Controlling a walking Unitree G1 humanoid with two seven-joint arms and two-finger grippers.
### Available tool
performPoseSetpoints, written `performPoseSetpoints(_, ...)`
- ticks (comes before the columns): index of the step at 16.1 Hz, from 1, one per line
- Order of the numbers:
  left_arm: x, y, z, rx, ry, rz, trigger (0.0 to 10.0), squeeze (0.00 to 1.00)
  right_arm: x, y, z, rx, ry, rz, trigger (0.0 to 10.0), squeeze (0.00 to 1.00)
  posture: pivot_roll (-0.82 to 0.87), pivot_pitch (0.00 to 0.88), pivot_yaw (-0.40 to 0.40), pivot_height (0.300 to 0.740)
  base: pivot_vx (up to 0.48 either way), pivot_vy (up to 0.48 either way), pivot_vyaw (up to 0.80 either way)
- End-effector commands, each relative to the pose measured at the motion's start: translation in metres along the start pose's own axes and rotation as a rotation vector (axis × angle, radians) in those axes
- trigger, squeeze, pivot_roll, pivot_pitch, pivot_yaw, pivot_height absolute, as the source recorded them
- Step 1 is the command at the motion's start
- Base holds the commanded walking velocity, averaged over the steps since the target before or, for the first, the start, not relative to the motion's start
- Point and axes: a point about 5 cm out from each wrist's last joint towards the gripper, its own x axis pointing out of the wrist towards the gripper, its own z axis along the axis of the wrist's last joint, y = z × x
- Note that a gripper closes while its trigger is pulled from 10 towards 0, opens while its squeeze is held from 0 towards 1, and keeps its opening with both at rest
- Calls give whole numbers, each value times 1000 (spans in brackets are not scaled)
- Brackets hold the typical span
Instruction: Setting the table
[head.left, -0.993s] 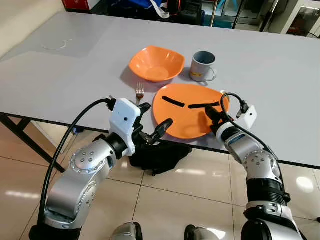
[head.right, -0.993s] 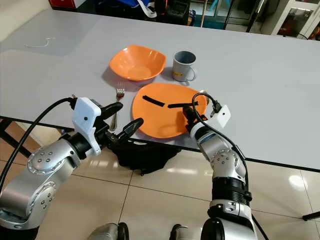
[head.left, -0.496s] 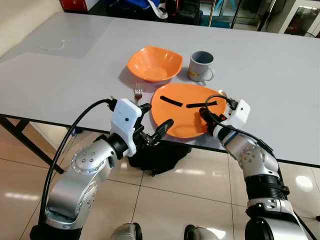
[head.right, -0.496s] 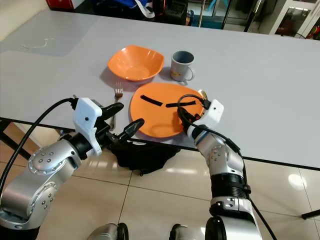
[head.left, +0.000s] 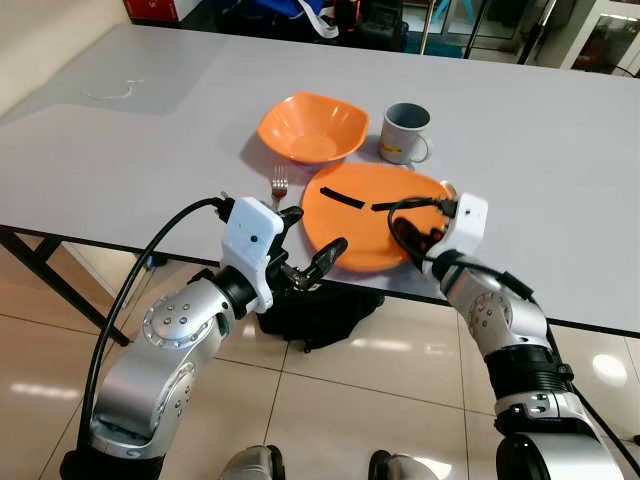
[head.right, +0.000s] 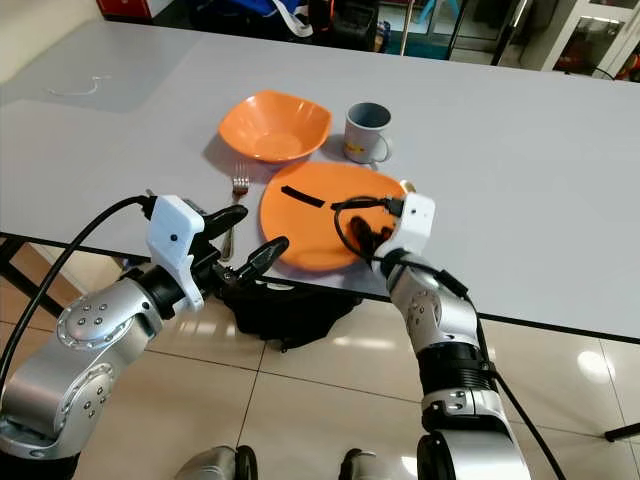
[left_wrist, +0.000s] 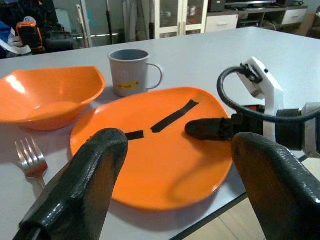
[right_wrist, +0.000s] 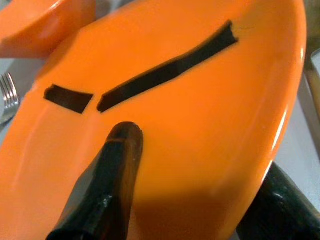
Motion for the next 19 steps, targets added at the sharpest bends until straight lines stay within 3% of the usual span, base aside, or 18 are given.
performPoseSetpoints(1, 0, -2, 4, 13, -11, -9, 10000, 0, 0, -4, 3, -21, -6, -22, 10000, 0, 72, 105, -6, 740, 0, 0, 0)
performPoseSetpoints(3, 0, -2, 4, 13, -11, -10, 10000, 0, 0, -6, 4, -14, -15, -19, 10000, 0, 70, 98, -5, 740, 0, 0, 0)
performPoseSetpoints(4, 0, -2, 4, 13, -13, -10, 10000, 0, -1, -5, 6, -14, -23, -9, 10000, 831, 70, 98, -5, 740, 0, 0, 0)
performPoseSetpoints(5, 0, -3, 4, 13, -13, -11, 10000, 0, -1, -5, 7, -14, -26, -5, 10000, 1000, 68, 95, -6, 740, 0, 0, 0)
performPoseSetpoints(8, 0, -3, 3, 12, -12, -11, 10000, 0, -3, -5, 11, -93, -13, -2, 10000, 1000, 67, 90, -7, 740, 0, 0, 0)
performPoseSetpoints(9, 0, -2, 4, 13, -12, -10, 10000, 0, -3, -7, 11, -122, 10, -5, 10000, 631, 67, 90, -7, 740, 0, 0, 0)
performPoseSetpoints(10, 0, -2, 4, 14, -12, -8, 10000, 0, -3, -8, 14, -145, 47, 5, 10000, 0, 68, 88, -9, 740, 0, 0, 0)
performPoseSetpoints(14, 1, 0, 2, 15, -2, 2, 10000, 0, -4, 0, 32, -226, 111, 74, 10000, 0, 66, 91, -14, 740, 0, 0, 0)
performPoseSetpoints(16, 7, 6, -8, 31, 48, 52, 10000, 0, -3, 7, 31, -252, 126, 100, 10000, 0, 66, 93, -25, 740, 0, 0, 0)
performPoseSetpoints(19, 33, 29, -18, 83, 102, 147, 10000, 0, -3, 8, 26, -257, 143, 97, 10000, 0, 60, 97, -29, 740, 0, 0, 0)
